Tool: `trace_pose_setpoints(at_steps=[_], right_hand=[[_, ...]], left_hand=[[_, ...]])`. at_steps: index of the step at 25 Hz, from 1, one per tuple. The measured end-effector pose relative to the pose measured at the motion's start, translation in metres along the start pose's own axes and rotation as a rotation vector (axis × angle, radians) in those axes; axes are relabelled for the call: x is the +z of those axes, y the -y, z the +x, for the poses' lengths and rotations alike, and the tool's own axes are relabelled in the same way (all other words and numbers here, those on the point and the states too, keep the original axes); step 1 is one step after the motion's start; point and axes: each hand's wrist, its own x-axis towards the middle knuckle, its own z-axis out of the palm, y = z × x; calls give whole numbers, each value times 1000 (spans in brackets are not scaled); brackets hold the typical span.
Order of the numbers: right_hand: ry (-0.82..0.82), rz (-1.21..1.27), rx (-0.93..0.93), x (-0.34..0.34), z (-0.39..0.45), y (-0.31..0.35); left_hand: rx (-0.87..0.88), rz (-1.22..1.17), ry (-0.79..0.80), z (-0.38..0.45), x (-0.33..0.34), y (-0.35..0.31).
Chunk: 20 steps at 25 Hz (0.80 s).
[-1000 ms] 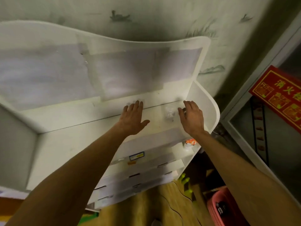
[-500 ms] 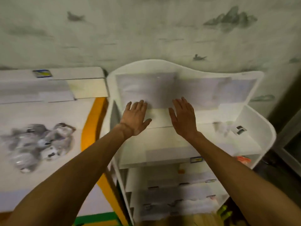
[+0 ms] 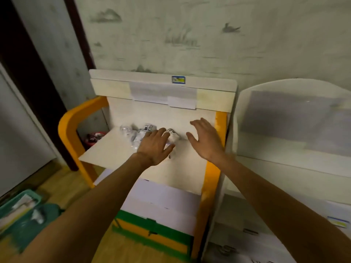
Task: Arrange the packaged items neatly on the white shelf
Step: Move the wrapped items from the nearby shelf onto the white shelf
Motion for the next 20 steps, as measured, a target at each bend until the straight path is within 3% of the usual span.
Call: trace_pose_setpoints(at_steps=[10,15,20], right_hand=[[315,-79,-90,132,56,28],[415,-48,21,189,113,23],[457,-34,58,235,160,17]], left_hand=[[-222,60,147,-13,42,131],[-214,128,271,28,72,189],[-200,18,293,78,107,220]])
